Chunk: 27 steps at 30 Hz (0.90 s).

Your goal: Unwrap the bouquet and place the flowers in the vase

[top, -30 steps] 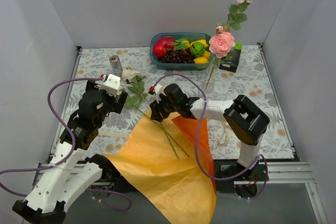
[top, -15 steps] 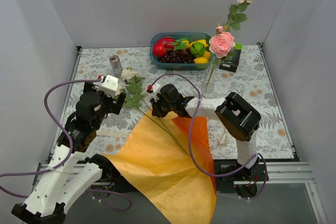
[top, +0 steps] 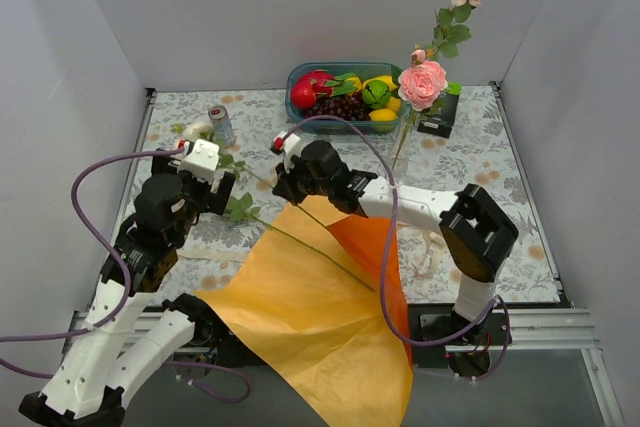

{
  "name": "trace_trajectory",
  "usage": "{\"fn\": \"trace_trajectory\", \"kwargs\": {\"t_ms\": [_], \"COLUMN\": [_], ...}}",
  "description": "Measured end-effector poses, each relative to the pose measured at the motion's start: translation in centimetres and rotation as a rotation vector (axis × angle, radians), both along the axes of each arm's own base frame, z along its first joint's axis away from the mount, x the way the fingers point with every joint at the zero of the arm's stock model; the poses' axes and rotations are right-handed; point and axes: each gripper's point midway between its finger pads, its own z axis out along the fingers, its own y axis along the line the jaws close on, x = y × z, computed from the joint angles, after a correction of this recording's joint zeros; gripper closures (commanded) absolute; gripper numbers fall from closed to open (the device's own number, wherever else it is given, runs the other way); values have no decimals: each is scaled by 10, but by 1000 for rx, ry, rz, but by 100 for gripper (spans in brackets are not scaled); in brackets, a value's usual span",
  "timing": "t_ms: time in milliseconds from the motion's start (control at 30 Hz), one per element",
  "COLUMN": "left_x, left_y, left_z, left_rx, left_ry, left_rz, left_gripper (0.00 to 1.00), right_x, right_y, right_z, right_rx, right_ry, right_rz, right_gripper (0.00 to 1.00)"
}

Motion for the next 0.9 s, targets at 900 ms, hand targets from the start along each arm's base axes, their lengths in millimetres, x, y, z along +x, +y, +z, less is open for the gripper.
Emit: {"fn": "trace_trajectory", "kwargs": {"t_ms": [900], "left_x": [-10], "left_y": [-3], "left_z": [31], "left_rx": [-41], "left_ry": [-48], "left_rz": [-39], "left_gripper": [2], "right_x": [49], "right_y": [-176], "right_z": [483], "right_rx": [654], "right_ry": [-985], "right_rz": [-432], "right_gripper": [99]}}
